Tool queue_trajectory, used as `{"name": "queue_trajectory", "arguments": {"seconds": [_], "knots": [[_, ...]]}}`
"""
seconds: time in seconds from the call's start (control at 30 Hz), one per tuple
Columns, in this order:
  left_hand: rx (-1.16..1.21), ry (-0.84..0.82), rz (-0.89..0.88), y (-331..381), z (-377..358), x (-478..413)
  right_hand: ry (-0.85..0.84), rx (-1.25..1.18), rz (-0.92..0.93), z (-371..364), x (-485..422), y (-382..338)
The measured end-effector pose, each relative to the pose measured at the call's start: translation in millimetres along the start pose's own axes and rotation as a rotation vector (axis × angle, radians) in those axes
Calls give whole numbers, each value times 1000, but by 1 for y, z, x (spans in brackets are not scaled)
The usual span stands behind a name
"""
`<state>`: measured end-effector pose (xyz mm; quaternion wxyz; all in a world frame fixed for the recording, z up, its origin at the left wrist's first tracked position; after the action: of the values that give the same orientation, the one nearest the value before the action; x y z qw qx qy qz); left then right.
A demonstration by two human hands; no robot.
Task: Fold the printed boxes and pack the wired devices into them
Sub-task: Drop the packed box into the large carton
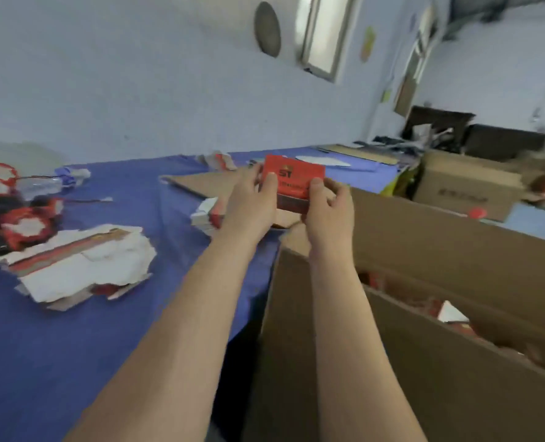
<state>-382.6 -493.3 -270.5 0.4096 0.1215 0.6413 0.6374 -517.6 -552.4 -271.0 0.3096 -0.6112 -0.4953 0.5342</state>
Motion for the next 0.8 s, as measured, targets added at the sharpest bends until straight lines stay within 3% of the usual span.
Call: {"name": "queue_trajectory", "arguments": {"seconds": [0.13, 0.2, 0.33, 0.4, 0.5, 0.57, 0.63, 0.7, 0.8], "knots": [[-160, -560, -22, 37, -179, 48, 353, 554, -18, 157, -35, -33], [-52, -658, -3, 46, -214, 72, 457, 650, 37, 187, -29, -46], [174, -343, -33, 43, -161, 54, 321, 305, 301, 137, -7, -47], [143, -90, -19, 16, -96, 28, 136, 113, 276, 77, 1, -26], [-6, 267, 106, -47, 29, 3, -219, -2, 71, -35, 24, 33], [-235, 437, 223, -93, 112, 2, -453, 109, -61, -108, 50, 82], [-411, 506, 338, -130, 175, 9, -639, 314, -151, -162, 78, 130], [-604, 498, 447, -160, 216, 15, -724, 432, -210, -196, 97, 164], [-802, 459, 583, -192, 255, 22, -722, 554, -107, -236, 104, 182]]}}
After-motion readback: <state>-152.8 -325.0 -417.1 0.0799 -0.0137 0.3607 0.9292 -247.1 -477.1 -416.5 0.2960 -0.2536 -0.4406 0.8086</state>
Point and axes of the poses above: each hand's wrist, its own x-axis away from the middle knuckle, its own z-axis out of the back of the hand, y = z × x, the point moved 9 cm from there along -x, towards the middle knuckle, and after that the axes turned 7 degrees about -x, right-handed, at the moved point
